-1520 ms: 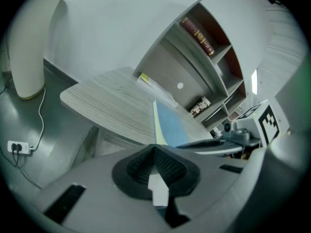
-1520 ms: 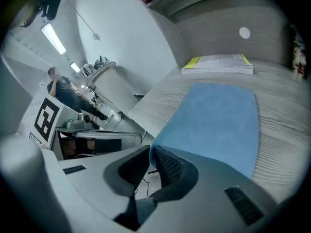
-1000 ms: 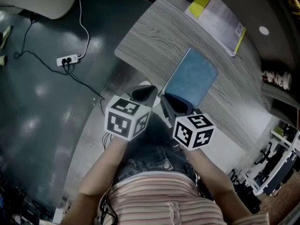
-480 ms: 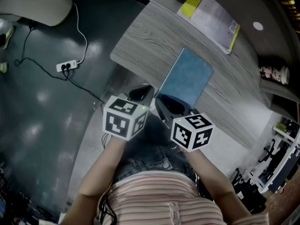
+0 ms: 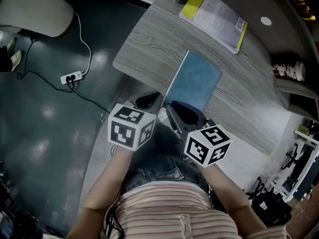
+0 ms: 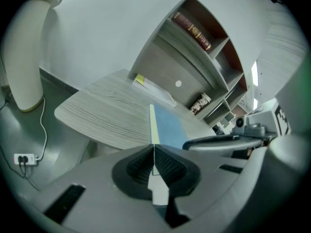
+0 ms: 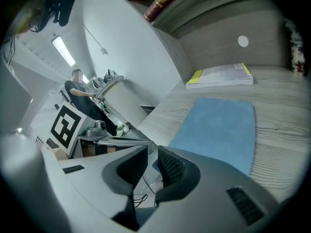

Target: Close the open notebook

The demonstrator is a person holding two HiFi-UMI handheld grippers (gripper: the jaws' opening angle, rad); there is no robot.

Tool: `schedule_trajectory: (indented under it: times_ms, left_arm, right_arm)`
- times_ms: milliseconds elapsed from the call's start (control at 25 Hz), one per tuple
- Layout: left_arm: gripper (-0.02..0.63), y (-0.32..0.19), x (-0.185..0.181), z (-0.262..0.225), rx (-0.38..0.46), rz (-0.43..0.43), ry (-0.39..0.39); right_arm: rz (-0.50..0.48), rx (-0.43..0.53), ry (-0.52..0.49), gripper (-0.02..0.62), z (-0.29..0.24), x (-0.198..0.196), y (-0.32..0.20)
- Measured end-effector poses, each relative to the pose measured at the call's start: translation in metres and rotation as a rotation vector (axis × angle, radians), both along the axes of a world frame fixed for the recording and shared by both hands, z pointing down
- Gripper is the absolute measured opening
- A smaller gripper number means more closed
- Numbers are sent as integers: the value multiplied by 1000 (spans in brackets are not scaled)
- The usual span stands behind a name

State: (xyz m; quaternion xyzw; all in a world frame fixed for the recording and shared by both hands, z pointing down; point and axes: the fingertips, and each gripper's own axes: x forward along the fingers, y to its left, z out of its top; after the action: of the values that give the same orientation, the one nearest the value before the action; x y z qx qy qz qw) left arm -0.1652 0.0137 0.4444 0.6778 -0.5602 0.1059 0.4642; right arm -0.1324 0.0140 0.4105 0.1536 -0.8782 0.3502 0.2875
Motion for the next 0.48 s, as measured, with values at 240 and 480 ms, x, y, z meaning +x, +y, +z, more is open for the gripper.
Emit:
schedule_trajectory:
  times_ms: [240,480]
  left_arm:
    - [12,-8,8,-19,20,45,-32]
    - [12,-22,18,-34,35,117,-93]
  right_arm:
    - [87,47,-39,41,-13,13,-15]
    - [192,88,-70,15,-28,29,-31]
